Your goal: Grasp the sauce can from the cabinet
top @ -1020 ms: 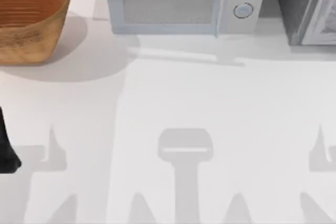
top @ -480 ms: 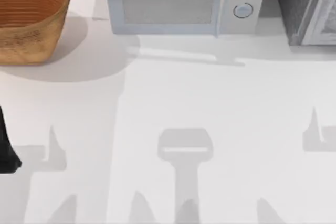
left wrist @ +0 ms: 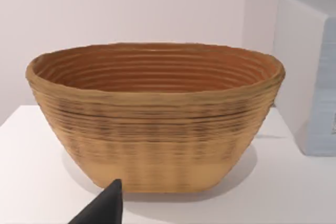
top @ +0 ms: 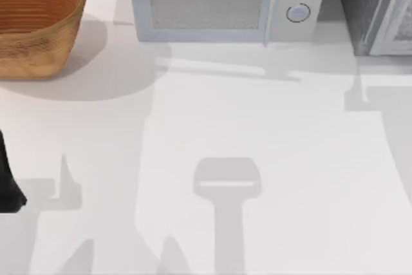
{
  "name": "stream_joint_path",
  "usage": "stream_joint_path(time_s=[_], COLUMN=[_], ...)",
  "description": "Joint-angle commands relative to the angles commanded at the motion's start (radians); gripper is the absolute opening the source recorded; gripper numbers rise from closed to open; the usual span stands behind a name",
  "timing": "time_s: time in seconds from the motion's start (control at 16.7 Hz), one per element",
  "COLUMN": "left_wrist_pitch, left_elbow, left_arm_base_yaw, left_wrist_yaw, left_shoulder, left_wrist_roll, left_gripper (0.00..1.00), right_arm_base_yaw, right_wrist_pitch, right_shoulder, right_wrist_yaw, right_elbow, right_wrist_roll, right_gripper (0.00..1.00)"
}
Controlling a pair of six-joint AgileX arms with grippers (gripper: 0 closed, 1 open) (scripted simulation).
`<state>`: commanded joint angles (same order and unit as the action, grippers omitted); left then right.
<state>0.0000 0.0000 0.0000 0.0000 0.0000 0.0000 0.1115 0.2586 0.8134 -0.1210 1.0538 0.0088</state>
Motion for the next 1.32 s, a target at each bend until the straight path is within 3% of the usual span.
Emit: stream_joint_path(time_s=[0.3,0.54,1.08,1.32], left_wrist_pitch=[0.000,0.000,0.000,0.000], left_elbow=[0.000,0.000,0.000,0.000], left_arm_base_yaw=[0.000,0.000,0.000,0.000], left_wrist_yaw=[0.000,0.000,0.000,0.000], left_shoulder=[0.000,0.000,0.000,0.000], left_wrist_roll=[0.000,0.000,0.000,0.000], left_gripper=[1.00,1.00,1.00,1.00], right_arm_base_yaw=[0.044,0.067,0.076,0.121], right_wrist_pitch=[0.103,0.148,0.155,0.147], right_shoulder=[0.316,0.472,0.527,0.669], right_wrist_yaw=[-0.046,-0.069,-0.082,-0.131], right_elbow=[0.426,0.633,0.702,0.830], right_wrist_roll=[0.004,0.006,0.007,0.010], right_gripper=[1.00,1.00,1.00,1.00])
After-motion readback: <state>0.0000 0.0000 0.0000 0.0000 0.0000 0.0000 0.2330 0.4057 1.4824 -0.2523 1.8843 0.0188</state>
